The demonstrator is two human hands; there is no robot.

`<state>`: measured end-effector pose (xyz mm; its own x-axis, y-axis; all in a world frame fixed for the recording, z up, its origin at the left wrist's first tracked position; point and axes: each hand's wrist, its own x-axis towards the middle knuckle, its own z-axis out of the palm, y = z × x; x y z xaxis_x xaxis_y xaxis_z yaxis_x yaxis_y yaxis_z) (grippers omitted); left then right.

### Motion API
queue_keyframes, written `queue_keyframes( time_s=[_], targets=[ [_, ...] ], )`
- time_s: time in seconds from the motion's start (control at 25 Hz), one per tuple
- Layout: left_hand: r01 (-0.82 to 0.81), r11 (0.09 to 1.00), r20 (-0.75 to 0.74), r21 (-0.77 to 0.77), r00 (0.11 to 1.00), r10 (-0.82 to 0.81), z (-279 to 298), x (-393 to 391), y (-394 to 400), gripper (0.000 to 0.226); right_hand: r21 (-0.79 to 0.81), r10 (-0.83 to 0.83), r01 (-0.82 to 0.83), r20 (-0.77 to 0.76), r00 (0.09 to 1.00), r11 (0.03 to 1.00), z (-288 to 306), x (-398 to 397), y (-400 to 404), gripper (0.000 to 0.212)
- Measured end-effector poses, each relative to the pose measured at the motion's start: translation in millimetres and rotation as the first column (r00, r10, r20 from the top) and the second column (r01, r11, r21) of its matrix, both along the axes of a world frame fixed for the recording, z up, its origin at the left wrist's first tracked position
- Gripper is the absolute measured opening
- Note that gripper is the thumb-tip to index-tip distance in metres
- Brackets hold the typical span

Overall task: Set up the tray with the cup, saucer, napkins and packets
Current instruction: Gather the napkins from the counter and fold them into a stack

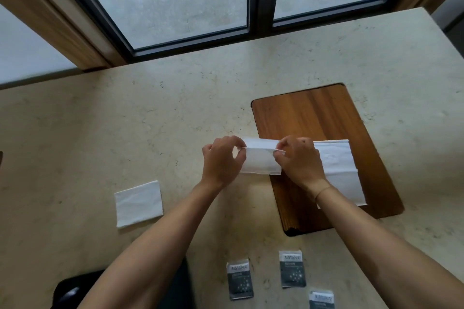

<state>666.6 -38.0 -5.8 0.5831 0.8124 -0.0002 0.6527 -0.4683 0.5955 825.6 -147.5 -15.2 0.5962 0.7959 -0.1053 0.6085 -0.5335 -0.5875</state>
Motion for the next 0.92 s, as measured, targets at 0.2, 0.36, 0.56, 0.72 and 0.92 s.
queue_keyframes(
  time_s=[0.2, 0.36, 0.56, 0.72, 0.92],
  targets=[
    [-0.063, 0.977, 0.127, -0.205, 0.988, 0.091, 30, -30, -5, 0.011, -0.009, -0.014, 0.012, -0.332, 0.943, 1.0, 22, -26, -9, 0.021],
    [-0.081, 0.948, 0.176, -0.309, 0.974, 0.141, 47, -65, -3, 0.009, 0.04, -0.02, 0.042, -0.445, 0.895, 0.998, 37, -56, -10, 0.02],
    [-0.14, 0.921, 0.123, -0.364, 0.973, 0.196, 62, -124, 8, 0.017, 0.082, 0.001, 0.053, -0.549, 0.836, 0.995, 56, -104, 8, 0.013],
    [-0.21, 0.865, 0.065, -0.456, 0.961, 0.268, 64, -178, 20, 0.032, 0.1, 0.025, 0.043, -0.593, 0.805, 0.994, 65, -145, 27, 0.008],
    [-0.269, 0.836, 0.047, -0.478, 0.943, 0.33, 60, -233, 34, 0.017, 0.092, 0.07, -0.021, -0.574, 0.816, 0.996, 64, -193, 49, 0.01]
  ],
)
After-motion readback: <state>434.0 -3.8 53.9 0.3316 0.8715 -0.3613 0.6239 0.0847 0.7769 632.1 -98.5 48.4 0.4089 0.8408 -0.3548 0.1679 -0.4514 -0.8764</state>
